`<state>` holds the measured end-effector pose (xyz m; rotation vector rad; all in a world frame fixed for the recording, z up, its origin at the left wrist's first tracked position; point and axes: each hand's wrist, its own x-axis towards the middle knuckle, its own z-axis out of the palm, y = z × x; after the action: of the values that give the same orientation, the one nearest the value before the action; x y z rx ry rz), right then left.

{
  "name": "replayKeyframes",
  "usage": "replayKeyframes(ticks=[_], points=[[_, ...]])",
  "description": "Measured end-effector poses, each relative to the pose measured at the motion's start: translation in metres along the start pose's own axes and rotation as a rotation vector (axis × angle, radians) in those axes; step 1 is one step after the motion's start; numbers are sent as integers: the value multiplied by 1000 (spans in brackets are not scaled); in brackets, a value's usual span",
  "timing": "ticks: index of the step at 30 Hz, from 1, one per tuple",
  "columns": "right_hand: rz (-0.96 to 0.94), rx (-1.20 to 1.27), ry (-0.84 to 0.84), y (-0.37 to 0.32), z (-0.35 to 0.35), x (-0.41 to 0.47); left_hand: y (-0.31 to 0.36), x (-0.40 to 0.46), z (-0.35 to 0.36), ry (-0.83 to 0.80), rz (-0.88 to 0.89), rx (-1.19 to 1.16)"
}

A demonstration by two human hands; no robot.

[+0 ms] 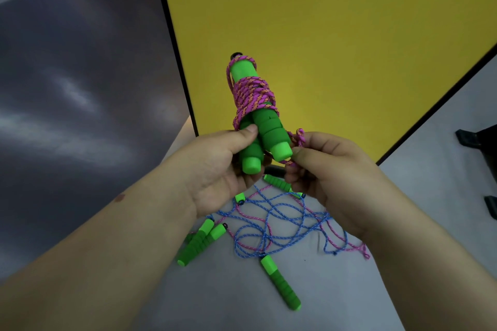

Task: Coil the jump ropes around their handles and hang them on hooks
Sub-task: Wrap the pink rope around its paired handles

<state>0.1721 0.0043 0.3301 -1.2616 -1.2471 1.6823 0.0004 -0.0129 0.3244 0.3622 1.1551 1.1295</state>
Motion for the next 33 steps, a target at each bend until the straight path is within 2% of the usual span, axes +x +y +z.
replayKeyframes(ticks=[2, 6, 10, 11, 13, 16, 18, 19, 21, 24, 26, 29, 31, 33], points=[[79, 68, -21, -2, 0, 0, -3, 3, 0, 43, 63, 27], [153, 49, -94, -2, -1, -1, -10, 4, 3, 54, 170, 148], [158, 249, -52, -13, -11, -3, -9, 4, -4, 100, 315, 340], [124, 298, -22, -18, -15, -3, -6, 2, -6, 130, 315, 389], [45, 331, 36, -23, -21, 0, -4, 2, -9, 89, 251, 356], [-21, 26, 102, -8, -19, 3, -2, 2, -9, 21, 191, 238], [-32, -170, 19, 6, -12, 2, -2, 2, -9, -9, 171, 220], [-52, -184, -33, 11, -9, 2, -3, 2, -9, -19, 168, 222], [-107, -146, -55, 16, -6, 3, -4, 2, -7, -19, 163, 242], [-156, -90, 13, 17, -8, 5, -4, 0, -7, -13, 144, 260], [-161, -39, -18, 16, -10, 6, -5, 2, -9, 3, 142, 295], [-184, -59, 18, 18, -9, 7, -6, 5, -11, 0, 144, 361], [-144, 31, 105, 22, -11, 10, -7, 5, -11, -51, 144, 399], [-80, 116, 100, 26, -12, 11, -9, 5, -12, -99, 180, 441]])
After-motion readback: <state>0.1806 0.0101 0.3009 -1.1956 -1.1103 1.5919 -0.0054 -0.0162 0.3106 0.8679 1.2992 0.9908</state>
